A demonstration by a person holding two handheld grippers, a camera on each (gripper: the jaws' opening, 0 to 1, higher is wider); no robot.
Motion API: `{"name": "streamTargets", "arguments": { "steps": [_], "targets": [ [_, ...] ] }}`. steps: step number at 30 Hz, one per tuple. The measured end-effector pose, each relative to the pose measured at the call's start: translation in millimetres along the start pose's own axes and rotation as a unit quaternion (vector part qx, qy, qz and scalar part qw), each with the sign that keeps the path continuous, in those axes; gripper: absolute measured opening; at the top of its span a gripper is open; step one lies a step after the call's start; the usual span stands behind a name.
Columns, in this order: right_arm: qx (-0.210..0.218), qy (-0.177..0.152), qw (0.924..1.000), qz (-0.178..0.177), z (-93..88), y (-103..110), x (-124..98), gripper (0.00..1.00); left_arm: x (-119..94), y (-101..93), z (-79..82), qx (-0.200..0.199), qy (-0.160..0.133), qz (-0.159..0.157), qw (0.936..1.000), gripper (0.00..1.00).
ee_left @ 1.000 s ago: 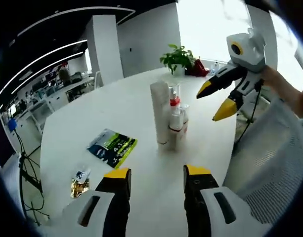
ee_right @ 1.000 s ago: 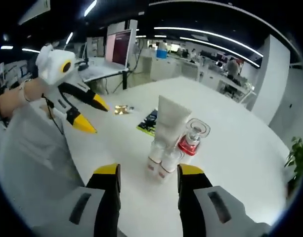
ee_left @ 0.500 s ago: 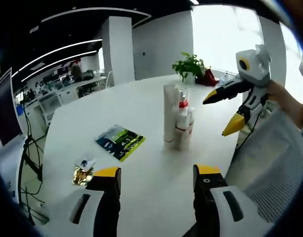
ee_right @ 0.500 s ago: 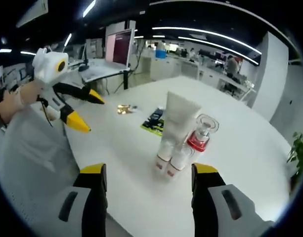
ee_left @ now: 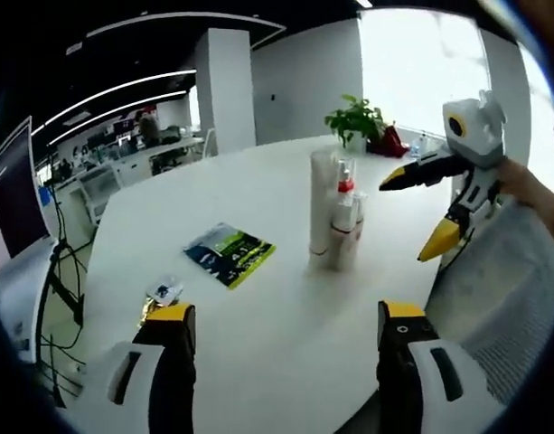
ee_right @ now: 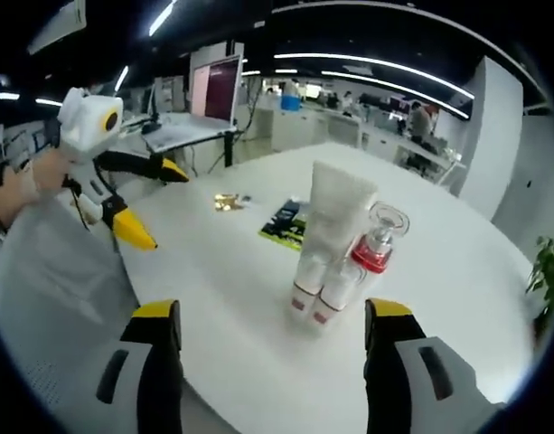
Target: Arrange the skincare products in the storage area until every visible bottle or jar stands upright without overlapping.
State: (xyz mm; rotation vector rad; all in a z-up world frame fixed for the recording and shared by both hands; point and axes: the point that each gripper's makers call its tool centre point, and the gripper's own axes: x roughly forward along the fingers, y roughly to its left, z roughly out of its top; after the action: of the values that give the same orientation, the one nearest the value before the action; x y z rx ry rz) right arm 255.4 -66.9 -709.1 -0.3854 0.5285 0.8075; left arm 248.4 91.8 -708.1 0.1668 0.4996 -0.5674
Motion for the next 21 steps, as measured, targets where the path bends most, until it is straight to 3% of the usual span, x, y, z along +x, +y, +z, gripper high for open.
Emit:
{"name": "streamTargets", "arguments": {
  "steps": [3,9,12,16,21],
  "targets": [
    [0.007,-0.012,0.9999,0.000,3.3,0,-1,0.87,1,-0.6,-1.6,-0.014,-0.001,-0.009,0.9999,0.87],
    [-0.004,-0.016,0.9998,-0.007,2.0,3,-2,0.94,2,-3.5,-8.1,-0.002,0.007,-0.008,0.9999,0.97],
    [-0.001,-0.020,0.9998,-0.008,1.2,4,-3,0.99,1,-2.1,-10.4,-0.011,0.007,-0.006,0.9999,0.99],
    [0.000,-0.036,0.9993,-0.001,7.0,7,-5,0.99,2,-5.7,-9.4,-0.015,0.006,-0.008,0.9998,0.99],
    [0.007,-0.057,0.9983,0.006,15.1,12,-3,1.00,6,6.7,-23.7,-0.034,0.036,0.009,0.9987,0.99]
  ]
}}
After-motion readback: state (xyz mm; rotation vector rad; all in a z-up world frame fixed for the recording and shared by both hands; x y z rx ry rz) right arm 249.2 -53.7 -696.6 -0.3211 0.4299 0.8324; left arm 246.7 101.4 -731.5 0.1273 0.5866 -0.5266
